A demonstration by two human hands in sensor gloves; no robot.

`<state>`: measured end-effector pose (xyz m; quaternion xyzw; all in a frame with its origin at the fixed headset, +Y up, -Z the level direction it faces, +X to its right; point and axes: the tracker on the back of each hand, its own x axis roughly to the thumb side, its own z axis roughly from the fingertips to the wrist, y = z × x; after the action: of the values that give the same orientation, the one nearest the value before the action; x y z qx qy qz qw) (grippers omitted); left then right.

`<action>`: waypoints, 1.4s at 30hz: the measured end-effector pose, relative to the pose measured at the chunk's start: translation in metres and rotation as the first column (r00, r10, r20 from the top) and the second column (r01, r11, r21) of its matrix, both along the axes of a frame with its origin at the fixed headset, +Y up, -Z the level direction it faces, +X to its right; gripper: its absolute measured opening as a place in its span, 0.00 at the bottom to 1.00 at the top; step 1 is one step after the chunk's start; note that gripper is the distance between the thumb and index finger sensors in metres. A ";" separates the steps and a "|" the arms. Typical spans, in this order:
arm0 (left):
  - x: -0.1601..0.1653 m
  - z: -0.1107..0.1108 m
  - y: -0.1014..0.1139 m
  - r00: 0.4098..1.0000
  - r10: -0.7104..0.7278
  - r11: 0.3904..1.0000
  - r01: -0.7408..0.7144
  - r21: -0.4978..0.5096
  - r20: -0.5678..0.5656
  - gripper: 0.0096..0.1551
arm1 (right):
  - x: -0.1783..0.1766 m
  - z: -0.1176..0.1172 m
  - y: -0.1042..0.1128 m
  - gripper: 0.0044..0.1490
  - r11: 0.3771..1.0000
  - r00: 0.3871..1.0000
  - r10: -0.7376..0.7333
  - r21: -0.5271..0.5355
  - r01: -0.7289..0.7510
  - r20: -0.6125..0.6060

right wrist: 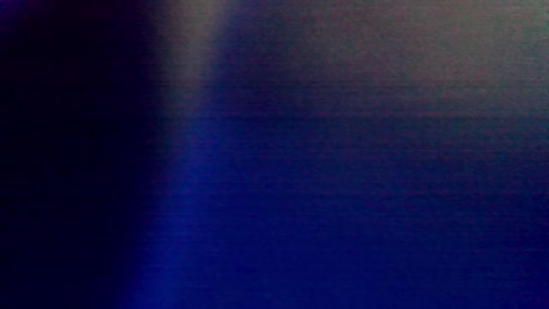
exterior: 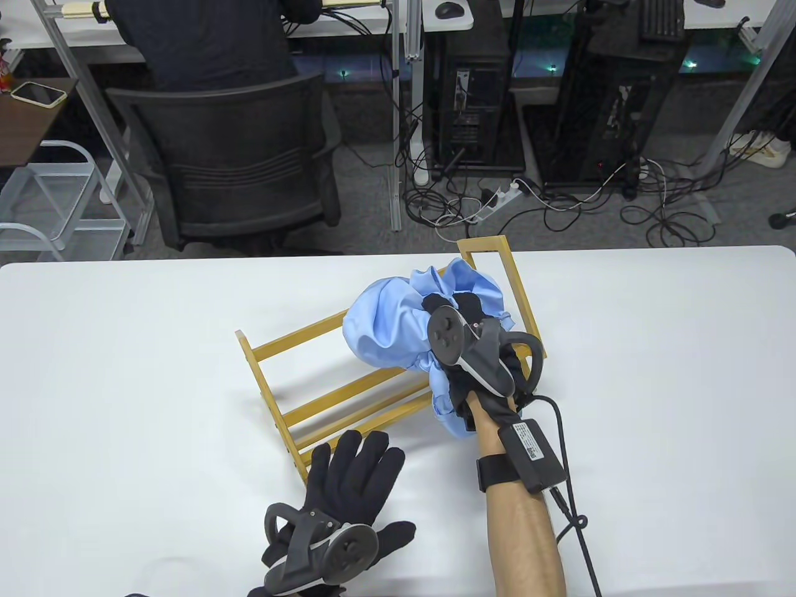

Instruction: Hang long-sleeve shirt on book rack

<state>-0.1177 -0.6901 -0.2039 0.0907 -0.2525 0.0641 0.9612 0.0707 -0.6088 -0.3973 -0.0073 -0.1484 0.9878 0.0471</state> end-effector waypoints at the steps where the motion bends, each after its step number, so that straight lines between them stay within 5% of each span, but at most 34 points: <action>1: 0.000 0.000 0.000 1.000 0.000 1.000 0.000 -0.001 0.002 0.59 | 0.000 -0.001 0.000 0.43 1.000 1.000 0.000 0.003 0.000 0.003; 25: 0.000 -0.002 0.000 1.000 0.005 1.000 -0.005 -0.022 0.001 0.59 | -0.033 -0.034 -0.041 0.52 0.993 0.983 0.107 -0.060 -0.099 0.151; 35: -0.001 -0.002 -0.001 1.000 0.006 1.000 -0.006 -0.029 -0.007 0.59 | -0.013 -0.011 -0.036 0.59 0.978 0.997 0.073 -0.193 -0.077 -0.030; 42: -0.004 -0.004 -0.002 0.999 0.021 0.999 -0.022 -0.027 -0.025 0.59 | 0.007 0.024 -0.030 0.58 0.994 0.988 0.030 -0.097 -0.045 -0.154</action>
<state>-0.1213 -0.6917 -0.2075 0.0813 -0.2388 0.0766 0.9646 0.0775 -0.6392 -0.3735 0.0688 -0.0946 0.9924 0.0392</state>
